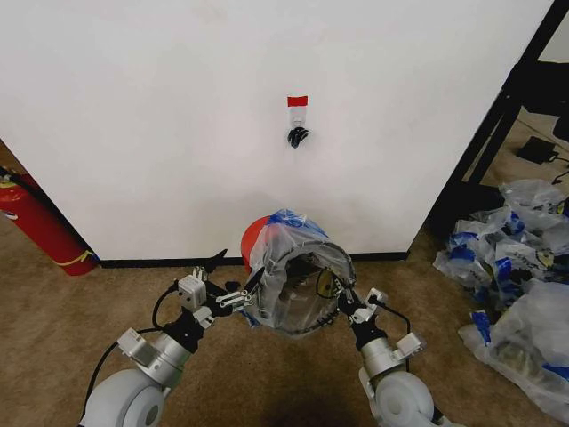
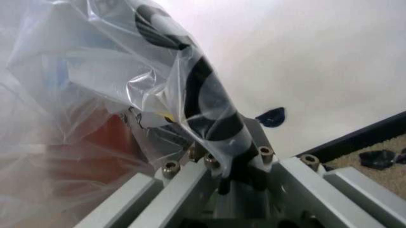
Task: Pick up the garbage bag from the wall and place it over the trash bin.
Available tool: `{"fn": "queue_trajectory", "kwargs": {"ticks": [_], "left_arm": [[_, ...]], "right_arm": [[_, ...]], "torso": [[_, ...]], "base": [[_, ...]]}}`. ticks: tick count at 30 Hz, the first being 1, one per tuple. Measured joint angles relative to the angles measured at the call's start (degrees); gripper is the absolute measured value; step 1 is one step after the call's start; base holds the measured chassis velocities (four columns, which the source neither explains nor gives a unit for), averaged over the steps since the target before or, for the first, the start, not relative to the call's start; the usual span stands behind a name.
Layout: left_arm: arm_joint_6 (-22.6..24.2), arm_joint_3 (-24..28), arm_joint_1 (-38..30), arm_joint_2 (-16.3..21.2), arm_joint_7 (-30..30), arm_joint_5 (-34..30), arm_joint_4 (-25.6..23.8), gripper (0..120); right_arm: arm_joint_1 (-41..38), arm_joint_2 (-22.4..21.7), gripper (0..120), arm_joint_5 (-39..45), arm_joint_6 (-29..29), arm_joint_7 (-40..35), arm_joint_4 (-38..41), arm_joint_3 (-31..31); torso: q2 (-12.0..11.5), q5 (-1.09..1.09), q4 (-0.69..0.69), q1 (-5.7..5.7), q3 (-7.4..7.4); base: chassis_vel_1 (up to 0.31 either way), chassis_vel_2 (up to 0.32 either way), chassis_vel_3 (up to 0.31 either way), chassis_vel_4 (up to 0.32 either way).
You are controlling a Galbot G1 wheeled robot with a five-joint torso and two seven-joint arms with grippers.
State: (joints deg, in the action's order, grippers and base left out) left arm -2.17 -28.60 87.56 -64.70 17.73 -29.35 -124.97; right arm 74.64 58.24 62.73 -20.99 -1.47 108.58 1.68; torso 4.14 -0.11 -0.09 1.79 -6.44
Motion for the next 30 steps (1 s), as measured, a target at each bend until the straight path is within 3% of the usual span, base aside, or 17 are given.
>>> {"fn": "queue_trajectory", "kwargs": {"ticks": [18, 30], "left_arm": [[-0.6, -2.0, -0.7, 1.3, -3.4, 1.8, 3.0, 99], [-3.2, -7.6, 0.2, 1.7, -6.5, 0.0, 3.5, 100]], "right_arm": [[2.0, -0.3, 0, -0.8, 0.0, 1.6, 2.7, 0.3], [3.1, -0.5, 0, 0.0, 0.2, 0.2, 4.2, 0.8]], "torso": [[0.0, 0.00, 0.00, 0.00, 0.00], [0.0, 0.00, -0.01, 0.00, 0.00]], "base": [[0.000, 0.000, 0.000, 0.000], [0.000, 0.000, 0.000, 0.000]]}}
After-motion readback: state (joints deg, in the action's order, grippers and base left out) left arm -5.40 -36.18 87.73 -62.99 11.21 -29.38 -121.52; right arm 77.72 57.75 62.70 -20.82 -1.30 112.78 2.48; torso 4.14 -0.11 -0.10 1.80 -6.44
